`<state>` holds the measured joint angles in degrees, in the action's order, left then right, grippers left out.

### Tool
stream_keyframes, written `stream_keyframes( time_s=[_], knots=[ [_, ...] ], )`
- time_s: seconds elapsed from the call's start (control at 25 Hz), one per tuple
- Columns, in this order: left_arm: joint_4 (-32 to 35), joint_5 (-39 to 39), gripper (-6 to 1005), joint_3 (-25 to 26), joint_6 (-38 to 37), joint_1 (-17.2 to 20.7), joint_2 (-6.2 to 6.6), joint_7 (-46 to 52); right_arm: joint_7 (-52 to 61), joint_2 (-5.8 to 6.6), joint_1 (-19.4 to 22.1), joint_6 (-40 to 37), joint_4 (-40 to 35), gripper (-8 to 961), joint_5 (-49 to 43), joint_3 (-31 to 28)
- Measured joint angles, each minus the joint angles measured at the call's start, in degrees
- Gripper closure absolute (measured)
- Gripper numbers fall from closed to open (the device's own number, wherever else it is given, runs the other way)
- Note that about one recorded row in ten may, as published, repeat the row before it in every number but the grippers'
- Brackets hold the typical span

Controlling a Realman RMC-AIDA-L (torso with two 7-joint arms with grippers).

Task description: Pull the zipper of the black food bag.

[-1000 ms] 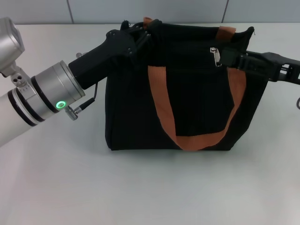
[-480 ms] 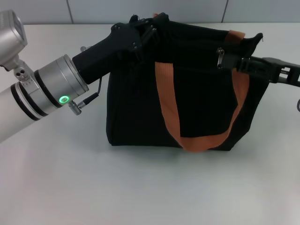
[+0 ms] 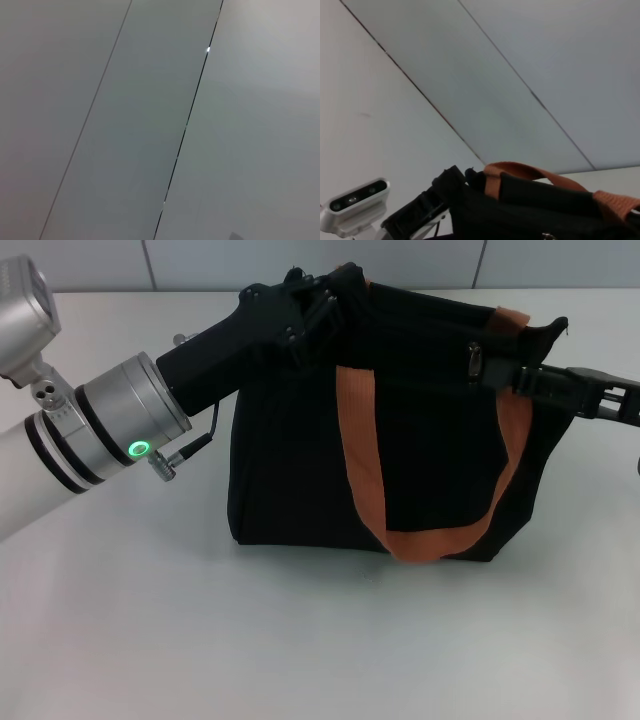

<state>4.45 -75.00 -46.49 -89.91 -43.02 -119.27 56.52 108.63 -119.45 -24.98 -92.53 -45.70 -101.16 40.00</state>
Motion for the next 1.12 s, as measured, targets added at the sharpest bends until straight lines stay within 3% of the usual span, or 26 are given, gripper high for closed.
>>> stream_keyframes(
  time_s=[0.6,1.12],
  knots=[
    [-0.1,0.1,842,0.0,0.0,-0.3,0.00,0.0,0.8,0.12,-2.8,4.6,-0.4,630,-0.3,7.6],
    [-0.1,0.2,838,0.0,-0.2,-0.2,0.00,0.0,1.8,-0.06,-2.4,5.4,-1.4,659,2.3,7.2]
  ],
)
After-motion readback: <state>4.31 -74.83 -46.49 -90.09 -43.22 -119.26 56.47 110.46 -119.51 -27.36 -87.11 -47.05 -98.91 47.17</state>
